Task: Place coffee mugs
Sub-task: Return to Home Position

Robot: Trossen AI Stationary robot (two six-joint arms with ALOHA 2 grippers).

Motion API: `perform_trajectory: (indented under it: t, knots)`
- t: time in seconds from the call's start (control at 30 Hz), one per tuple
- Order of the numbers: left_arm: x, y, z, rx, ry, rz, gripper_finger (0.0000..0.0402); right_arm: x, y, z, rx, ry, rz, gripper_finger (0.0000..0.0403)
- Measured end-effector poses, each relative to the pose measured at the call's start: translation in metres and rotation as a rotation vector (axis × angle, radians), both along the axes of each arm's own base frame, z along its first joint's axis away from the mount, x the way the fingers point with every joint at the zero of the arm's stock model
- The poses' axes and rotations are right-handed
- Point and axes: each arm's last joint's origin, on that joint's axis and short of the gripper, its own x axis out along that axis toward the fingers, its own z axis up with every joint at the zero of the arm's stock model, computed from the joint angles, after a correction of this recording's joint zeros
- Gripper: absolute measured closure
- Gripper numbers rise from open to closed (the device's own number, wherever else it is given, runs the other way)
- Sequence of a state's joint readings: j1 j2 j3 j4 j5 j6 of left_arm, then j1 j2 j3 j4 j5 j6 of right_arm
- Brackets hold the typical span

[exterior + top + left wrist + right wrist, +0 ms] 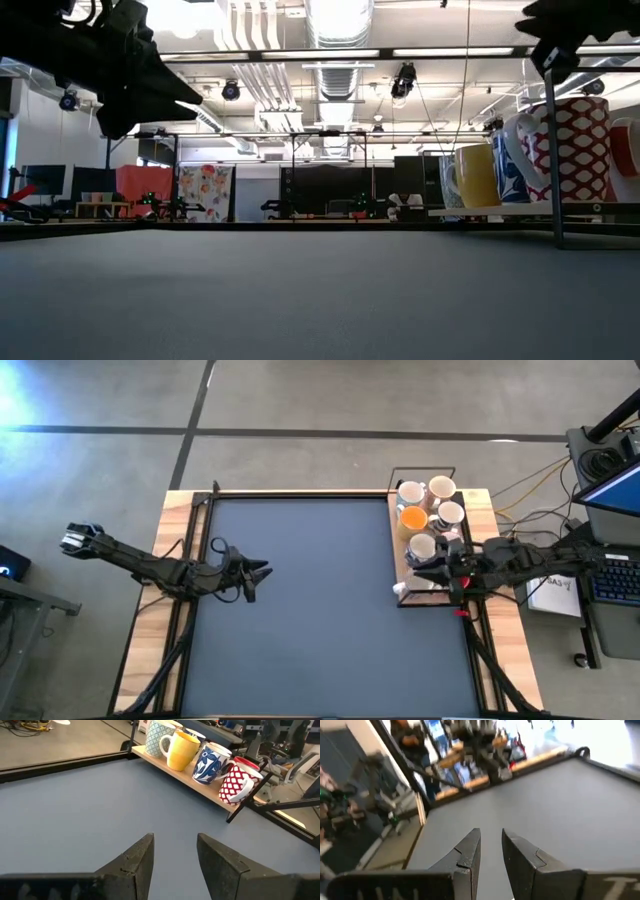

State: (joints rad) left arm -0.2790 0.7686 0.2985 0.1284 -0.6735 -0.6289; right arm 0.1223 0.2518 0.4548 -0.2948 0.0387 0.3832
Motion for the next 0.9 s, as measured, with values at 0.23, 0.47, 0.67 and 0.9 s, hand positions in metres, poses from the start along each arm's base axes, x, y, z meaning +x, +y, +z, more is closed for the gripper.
perform_trajectory:
  t: [0.23,0.47,0.67,0.9]
  knots:
    - [0.000,0.000,0.000,0.000,0.004,0.001,0.0269,-0.016,-0.003,0.001,-0.019,-0.156,-0.023,0.0335]
    - [0.000,0.000,-0.002,0.006,0.023,0.001,0.0269,-0.024,-0.004,-0.007,-0.017,-0.262,-0.053,0.0335]
    - [0.001,0.000,-0.006,0.007,0.047,0.003,0.0269,-0.014,-0.003,-0.026,0.011,-0.337,-0.053,0.0335]
    - [0.004,-0.001,-0.011,0.017,0.083,0.003,0.0269,-0.002,-0.002,-0.046,0.032,-0.411,-0.053,0.0335]
